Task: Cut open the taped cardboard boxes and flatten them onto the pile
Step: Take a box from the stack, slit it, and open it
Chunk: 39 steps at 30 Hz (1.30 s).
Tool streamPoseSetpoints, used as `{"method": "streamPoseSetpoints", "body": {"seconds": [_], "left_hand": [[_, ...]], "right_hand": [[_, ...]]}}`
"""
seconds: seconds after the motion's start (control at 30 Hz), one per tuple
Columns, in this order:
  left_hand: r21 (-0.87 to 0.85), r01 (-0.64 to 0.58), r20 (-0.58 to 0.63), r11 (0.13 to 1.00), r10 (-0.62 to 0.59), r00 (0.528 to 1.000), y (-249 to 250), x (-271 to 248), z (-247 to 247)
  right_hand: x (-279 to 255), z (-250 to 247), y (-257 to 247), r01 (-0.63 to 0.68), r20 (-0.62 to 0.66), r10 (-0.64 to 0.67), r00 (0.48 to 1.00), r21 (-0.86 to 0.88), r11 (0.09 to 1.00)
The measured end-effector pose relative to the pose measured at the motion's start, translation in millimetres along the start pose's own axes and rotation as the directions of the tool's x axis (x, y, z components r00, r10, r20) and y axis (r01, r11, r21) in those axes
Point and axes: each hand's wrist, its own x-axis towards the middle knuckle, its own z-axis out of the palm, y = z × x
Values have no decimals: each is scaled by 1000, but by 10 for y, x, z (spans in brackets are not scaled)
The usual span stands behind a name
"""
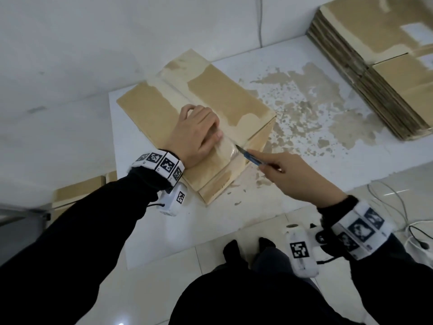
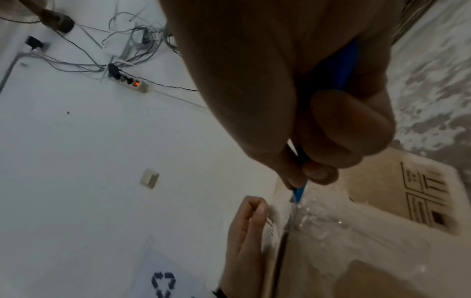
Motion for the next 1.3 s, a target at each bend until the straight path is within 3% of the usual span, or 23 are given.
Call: {"method": "streamPoseSetpoints", "body": {"seconds": [0.07,0.17,0.23,0.33,0.47,0.6,0.7,0.8,0.9,0.97,1.0,1.07,1.13,1.23,1.3], "left_hand": [[2,2,-8,1000,-2,1000,4,-2,-8],[-3,-9,-21,1000,9,1000,14,1,-8],[-21,-21,-34,1000,20,999,19,-16,-8],[-26,-15,-59,1000,13,998,10,-56,-24],[-22,17,-84,1000,-18,996,-3,-53,-22],[-65,72,-111,995,-79,991,55,30,-42],[76,23,30,997,-26,999,18,62,-43],[236,-96,232,967,40,972,41,121,-139],[485,-114,322,867,-55,945,362,270,-246],[588,13,368,809,-282,886,640,305,-184],[588,136,361,797,-409,838,752,320,-169],[449,430,347,783,-596,724,864,377,-186],[223,674,396,704,-698,597,790,433,-192],[-89,891,423,445,-793,438,662,467,-240],[-369,916,479,157,-813,332,649,434,-281]], "right_hand": [[0,-44,56,-67,72,56,996,150,987],[20,11,40,-190,141,136,981,505,842],[-21,40,33,-202,166,128,978,582,787],[4,38,19,-158,175,81,981,488,858],[98,72,-26,-78,84,50,995,388,918],[9,50,16,-88,213,16,977,331,940],[83,73,-50,-1,166,-29,986,181,984],[-4,-194,-8,56,172,-44,984,-69,996],[-126,-569,107,100,89,-84,993,-198,975],[-53,-661,135,164,14,-164,986,-183,969],[18,-656,142,200,5,-203,979,-181,963],[161,-574,166,266,54,-260,964,-220,939],[272,-447,220,322,121,-301,946,-234,917],[327,-371,308,411,142,-388,911,-208,888],[316,-402,340,458,131,-439,889,-229,859]]}}
